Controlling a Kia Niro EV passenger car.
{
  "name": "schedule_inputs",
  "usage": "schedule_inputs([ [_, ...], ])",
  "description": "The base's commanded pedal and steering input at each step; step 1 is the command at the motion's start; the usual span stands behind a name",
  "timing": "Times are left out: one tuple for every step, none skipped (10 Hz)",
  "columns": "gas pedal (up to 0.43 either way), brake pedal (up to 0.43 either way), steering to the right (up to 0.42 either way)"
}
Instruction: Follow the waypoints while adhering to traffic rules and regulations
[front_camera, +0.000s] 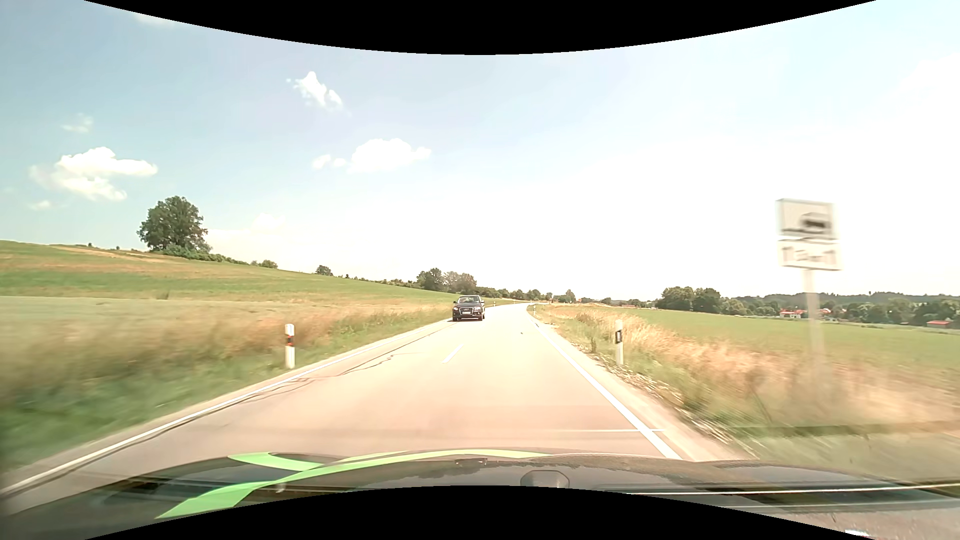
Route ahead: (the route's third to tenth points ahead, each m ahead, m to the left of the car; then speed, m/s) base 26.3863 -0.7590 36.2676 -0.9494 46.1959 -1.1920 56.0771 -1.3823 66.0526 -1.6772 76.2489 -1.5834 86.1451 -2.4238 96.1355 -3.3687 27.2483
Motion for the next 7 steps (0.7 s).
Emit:
schedule_inputs([
  [0.228,0.0,-0.003],
  [0.209,0.0,-0.003],
  [0.169,0.0,-0.003],
  [0.157,0.0,-0.004],
  [0.169,0.0,-0.003],
  [0.177,0.0,-0.001],
  [0.189,0.0,0.001],
])
